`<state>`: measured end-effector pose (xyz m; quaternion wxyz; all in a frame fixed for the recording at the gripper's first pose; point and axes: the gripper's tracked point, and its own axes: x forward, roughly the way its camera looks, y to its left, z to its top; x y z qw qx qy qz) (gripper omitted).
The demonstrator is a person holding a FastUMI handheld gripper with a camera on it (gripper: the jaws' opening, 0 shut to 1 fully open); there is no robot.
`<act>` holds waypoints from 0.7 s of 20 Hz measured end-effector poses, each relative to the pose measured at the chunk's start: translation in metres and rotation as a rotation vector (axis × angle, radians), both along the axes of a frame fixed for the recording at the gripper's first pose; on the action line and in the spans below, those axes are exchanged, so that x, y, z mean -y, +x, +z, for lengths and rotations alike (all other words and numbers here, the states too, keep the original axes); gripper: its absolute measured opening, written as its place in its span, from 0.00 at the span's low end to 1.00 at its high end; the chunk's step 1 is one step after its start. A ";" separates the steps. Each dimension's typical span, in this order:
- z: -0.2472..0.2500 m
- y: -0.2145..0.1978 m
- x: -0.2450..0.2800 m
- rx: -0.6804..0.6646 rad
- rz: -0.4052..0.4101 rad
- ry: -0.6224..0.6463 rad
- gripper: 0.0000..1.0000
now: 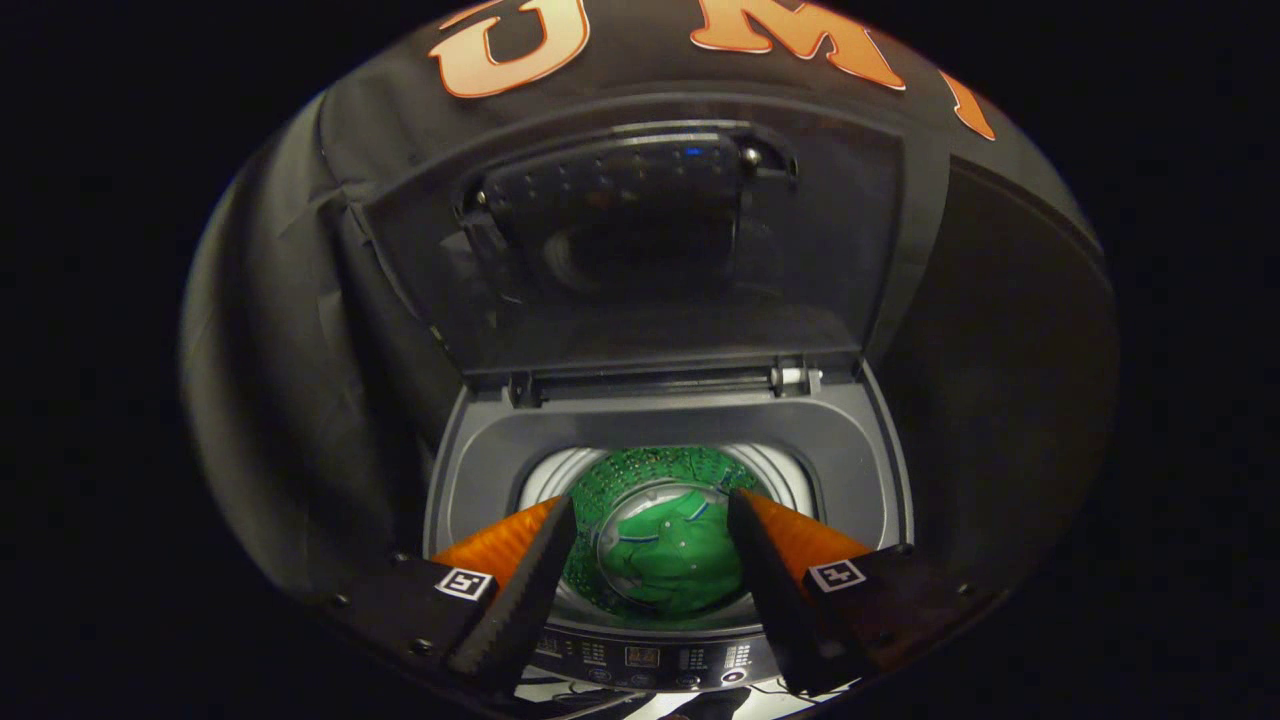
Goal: Put the clothes into the washing machine and then close the washing machine lid.
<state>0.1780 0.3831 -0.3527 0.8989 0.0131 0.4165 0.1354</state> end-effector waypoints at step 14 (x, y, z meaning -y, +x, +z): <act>0.149 0.096 -0.018 0.294 0.026 0.071 0.98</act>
